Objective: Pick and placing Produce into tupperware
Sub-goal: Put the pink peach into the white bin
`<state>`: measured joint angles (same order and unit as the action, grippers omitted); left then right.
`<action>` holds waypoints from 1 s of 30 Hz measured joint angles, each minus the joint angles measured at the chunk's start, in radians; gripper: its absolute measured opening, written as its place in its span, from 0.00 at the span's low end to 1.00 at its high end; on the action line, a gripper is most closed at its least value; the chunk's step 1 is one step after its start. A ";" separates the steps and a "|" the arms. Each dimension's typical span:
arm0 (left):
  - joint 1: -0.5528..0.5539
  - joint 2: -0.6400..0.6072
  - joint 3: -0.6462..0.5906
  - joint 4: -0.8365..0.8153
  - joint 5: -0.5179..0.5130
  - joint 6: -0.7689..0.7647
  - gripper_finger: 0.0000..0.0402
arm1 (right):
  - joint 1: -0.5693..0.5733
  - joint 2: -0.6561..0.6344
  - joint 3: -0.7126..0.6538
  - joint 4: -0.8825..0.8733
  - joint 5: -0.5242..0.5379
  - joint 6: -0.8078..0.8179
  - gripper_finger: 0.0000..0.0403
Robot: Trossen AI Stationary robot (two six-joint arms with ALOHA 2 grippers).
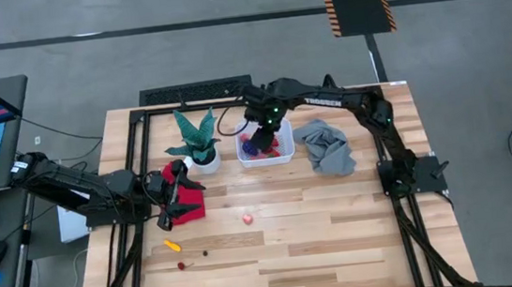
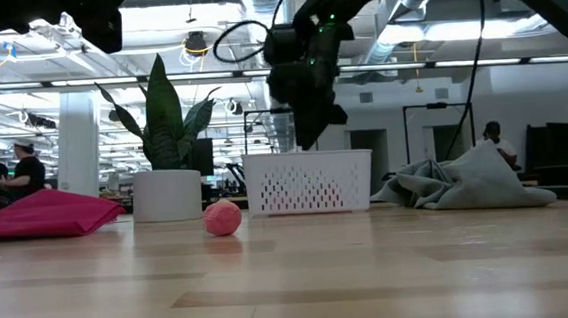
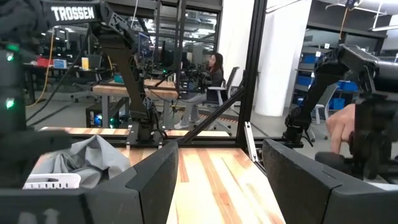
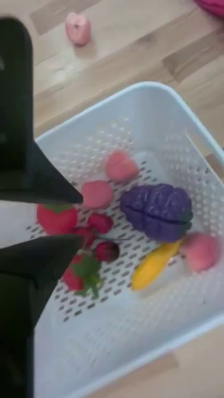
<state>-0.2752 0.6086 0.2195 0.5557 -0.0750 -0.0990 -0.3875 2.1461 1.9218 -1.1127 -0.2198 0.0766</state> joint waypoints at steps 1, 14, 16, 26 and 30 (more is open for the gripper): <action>0.000 0.000 0.000 0.000 0.000 0.000 0.56 | -0.001 -0.009 0.000 -0.005 0.008 -0.003 0.29; 0.000 0.000 0.000 -0.009 -0.001 0.004 0.56 | 0.107 -0.380 -0.001 0.178 0.012 -0.060 0.43; 0.000 0.000 0.000 -0.009 -0.001 0.006 0.56 | 0.150 -0.438 0.001 0.223 0.012 -0.052 0.43; 0.000 0.000 0.000 -0.009 -0.002 0.001 0.56 | 0.403 -0.554 0.000 0.204 0.053 0.069 0.40; 0.000 0.000 0.000 -0.009 -0.003 -0.016 0.56 | 0.517 -0.545 -0.001 0.230 0.065 0.004 0.38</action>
<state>-0.2752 0.6089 0.2195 0.5468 -0.0776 -0.1152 0.1299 1.6008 1.9210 -0.8824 -0.1545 0.0803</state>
